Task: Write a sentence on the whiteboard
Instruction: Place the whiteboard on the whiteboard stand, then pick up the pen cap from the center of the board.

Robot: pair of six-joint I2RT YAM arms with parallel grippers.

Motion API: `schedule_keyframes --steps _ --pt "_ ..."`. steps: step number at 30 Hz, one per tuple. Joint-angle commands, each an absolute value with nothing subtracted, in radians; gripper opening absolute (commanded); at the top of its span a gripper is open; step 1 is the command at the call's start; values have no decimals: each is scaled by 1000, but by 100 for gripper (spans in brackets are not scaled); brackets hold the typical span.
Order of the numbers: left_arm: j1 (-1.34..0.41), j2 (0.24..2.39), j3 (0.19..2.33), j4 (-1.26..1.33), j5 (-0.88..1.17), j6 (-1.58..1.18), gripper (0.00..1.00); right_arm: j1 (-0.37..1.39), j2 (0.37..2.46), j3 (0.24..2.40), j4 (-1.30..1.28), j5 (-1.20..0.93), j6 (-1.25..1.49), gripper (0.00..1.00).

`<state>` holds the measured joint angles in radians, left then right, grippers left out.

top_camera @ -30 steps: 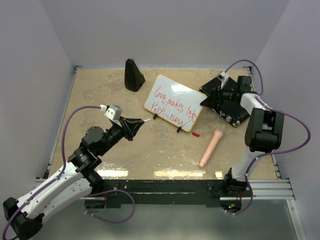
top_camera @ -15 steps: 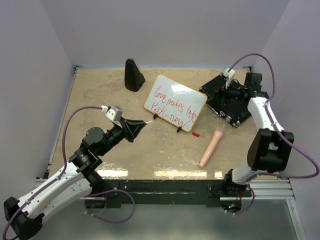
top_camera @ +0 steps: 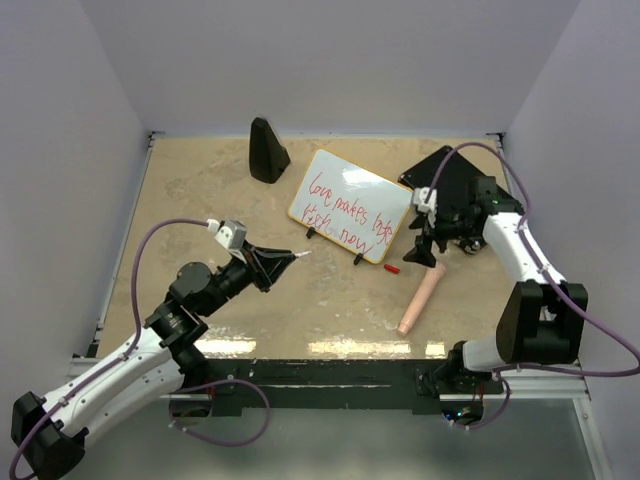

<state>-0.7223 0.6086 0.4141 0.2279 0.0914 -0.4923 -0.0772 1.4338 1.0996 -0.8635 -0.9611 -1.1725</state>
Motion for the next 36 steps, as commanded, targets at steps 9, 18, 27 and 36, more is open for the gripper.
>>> schedule_keyframes --steps 9,18,27,36 --pt "-718 561 373 282 83 -508 0 201 1382 888 -457 -497 -894 65" --pt "-719 560 364 279 78 -502 0 255 1474 870 -408 -448 -873 56" --pt "-718 569 354 290 75 -502 0 275 1542 838 -393 -376 -896 51" --pt "-719 572 348 298 78 -505 0 282 1586 833 -416 -362 -916 45"
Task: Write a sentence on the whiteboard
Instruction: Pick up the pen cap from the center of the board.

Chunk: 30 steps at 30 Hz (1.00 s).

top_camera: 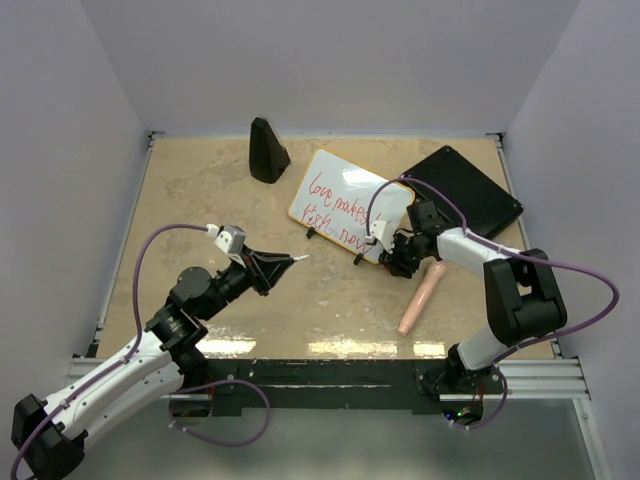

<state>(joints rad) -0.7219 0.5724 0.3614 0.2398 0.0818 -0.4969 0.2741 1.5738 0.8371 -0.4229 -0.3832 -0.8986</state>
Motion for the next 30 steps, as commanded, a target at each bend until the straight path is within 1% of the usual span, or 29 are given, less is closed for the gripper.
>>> schedule_keyframes --steps 1,2,4,6,7,9,12,13,14,16,22,26,30 --pt "-718 574 345 302 80 -506 0 284 1594 834 -416 -359 -917 41" --pt "-718 577 344 305 81 -508 0 285 1601 836 -422 -359 -922 37" --pt "-719 583 334 317 86 -514 0 287 1614 839 -433 -365 -931 31" --pt "-719 592 327 342 89 -522 0 287 1620 845 -466 -386 -968 29" --pt "-719 595 315 351 92 -531 0 285 1626 847 -474 -390 -976 26" --pt "-719 613 299 394 103 -544 0 287 1632 853 -505 -394 -1002 22" --pt "-719 652 255 483 120 -578 0 287 1625 847 -534 -396 -1032 12" --pt "-719 664 230 511 124 -600 0 288 1620 844 -538 -399 -1043 7" --pt "-719 678 218 538 129 -610 0 288 1603 836 -546 -400 -1058 5" --pt "-719 733 196 615 146 -638 0 288 1580 827 -558 -428 -1080 3" --pt "-719 914 158 819 152 -713 0 311 1477 801 -575 -524 -1143 1" --pt "-719 1063 130 983 166 -768 0 348 1473 804 -565 -578 -1144 1" --pt "-719 1213 114 1132 175 -791 0 388 1483 808 -554 -569 -1131 1"
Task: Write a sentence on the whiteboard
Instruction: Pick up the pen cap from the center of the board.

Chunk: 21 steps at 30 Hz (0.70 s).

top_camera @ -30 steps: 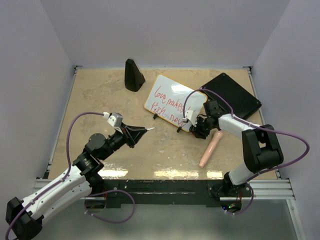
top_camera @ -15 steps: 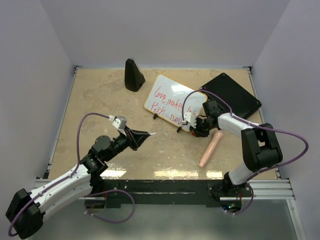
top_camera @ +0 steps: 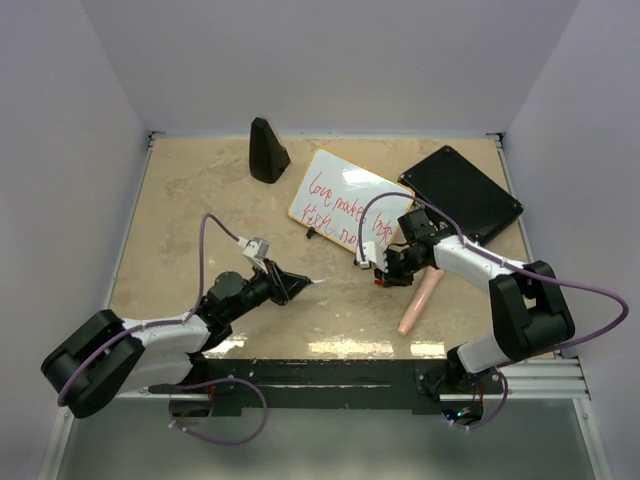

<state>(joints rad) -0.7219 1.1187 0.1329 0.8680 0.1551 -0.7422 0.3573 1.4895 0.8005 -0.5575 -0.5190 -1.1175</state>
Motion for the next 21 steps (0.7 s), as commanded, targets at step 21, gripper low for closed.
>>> schedule_keyframes --steps 21 --pt "-724 1410 90 1555 278 -816 0 440 1404 942 -683 -911 -1135 2"
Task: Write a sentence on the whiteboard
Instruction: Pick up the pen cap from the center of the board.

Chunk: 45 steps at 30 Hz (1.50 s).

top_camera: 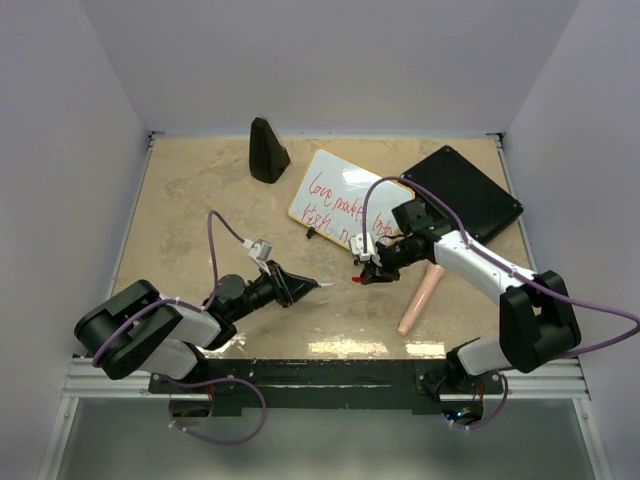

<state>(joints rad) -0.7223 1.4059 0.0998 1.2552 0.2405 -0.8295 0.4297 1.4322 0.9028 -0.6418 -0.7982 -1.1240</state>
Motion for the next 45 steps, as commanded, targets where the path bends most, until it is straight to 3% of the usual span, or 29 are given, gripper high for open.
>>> schedule_keyframes --steps 1,12,25,45 --pt "-724 1414 92 1566 284 -818 0 443 1404 946 -684 -919 -1134 2" --pt "-729 1509 104 1738 322 -868 0 472 1428 936 -664 -936 -1112 2" --pt "-739 1387 143 1611 310 -824 0 511 1479 919 -624 -902 -1069 3" --pt "-750 1410 155 1603 313 -825 0 514 1477 923 -603 -894 -1034 2"
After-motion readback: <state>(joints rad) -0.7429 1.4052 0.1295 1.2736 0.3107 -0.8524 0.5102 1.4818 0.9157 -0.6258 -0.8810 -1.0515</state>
